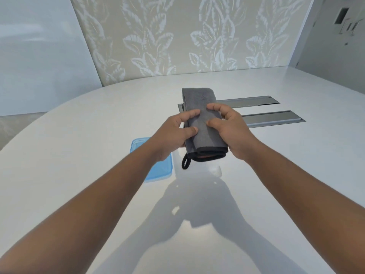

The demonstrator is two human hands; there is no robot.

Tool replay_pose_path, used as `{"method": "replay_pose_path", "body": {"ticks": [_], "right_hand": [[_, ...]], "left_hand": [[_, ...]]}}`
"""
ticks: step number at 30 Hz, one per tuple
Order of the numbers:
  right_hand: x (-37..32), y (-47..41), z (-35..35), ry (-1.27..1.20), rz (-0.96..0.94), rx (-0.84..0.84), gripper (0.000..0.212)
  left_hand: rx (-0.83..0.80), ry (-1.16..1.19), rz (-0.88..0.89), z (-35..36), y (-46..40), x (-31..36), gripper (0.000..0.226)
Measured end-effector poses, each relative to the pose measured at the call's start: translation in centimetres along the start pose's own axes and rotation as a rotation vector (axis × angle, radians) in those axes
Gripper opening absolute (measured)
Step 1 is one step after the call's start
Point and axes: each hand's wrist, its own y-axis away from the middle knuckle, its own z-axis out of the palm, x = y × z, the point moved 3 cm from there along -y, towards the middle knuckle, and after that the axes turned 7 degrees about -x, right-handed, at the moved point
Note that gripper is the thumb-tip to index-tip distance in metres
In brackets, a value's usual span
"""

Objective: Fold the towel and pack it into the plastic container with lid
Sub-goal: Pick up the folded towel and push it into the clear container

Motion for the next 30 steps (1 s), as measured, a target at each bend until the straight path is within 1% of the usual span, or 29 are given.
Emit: {"method": "replay_pose_path", "body": {"ticks": [4,9,12,14,17,21,25,28,30], "right_hand": [[0.0,-4.1,-0.5,0.017,0.0,-0.002,0.043],[2.5,-7.2,-0.9,0.076,0.024,-0.012,0.046],[4.0,-8.1,-0.9,0.154,0.049,-0.029,0.046],[4.9,-8.4,-1.0,0.227,0.076,-0.045,0.047],[5.3,-8.5,-1.1,0.38,0.067,-0.08,0.05],[5.8,-8.4,-1.2,0.572,0.042,-0.112,0.05],[6.4,-8.3,-1.0,0.87,0.083,-0.103,0.052],[7.1,-8.0,-0.6,1.066,0.089,-0.092,0.051],[7.7,-7.7,-0.4,1.178,0.065,-0.093,0.047]], "left_hand": [[0.011,-0.039,0.001,-1.4,-3.9,0.1,0.054],[0.038,-0.079,-0.024,-2.5,-6.8,-2.1,0.057],[0.057,-0.177,-0.048,-2.7,-7.8,-3.8,0.059],[0.053,-0.285,-0.059,-2.6,-8.1,-4.8,0.061],[0.046,-0.439,-0.058,-2.6,-8.3,-5.4,0.062],[0.001,-0.581,-0.081,-2.6,-8.5,-6.1,0.063],[-0.008,-0.736,-0.111,-2.7,-8.6,-6.6,0.064],[-0.012,-0.98,-0.089,-2.3,-8.6,-6.6,0.058],[-0.041,-1.094,-0.121,-2.1,-8.5,-7.0,0.055]]}}
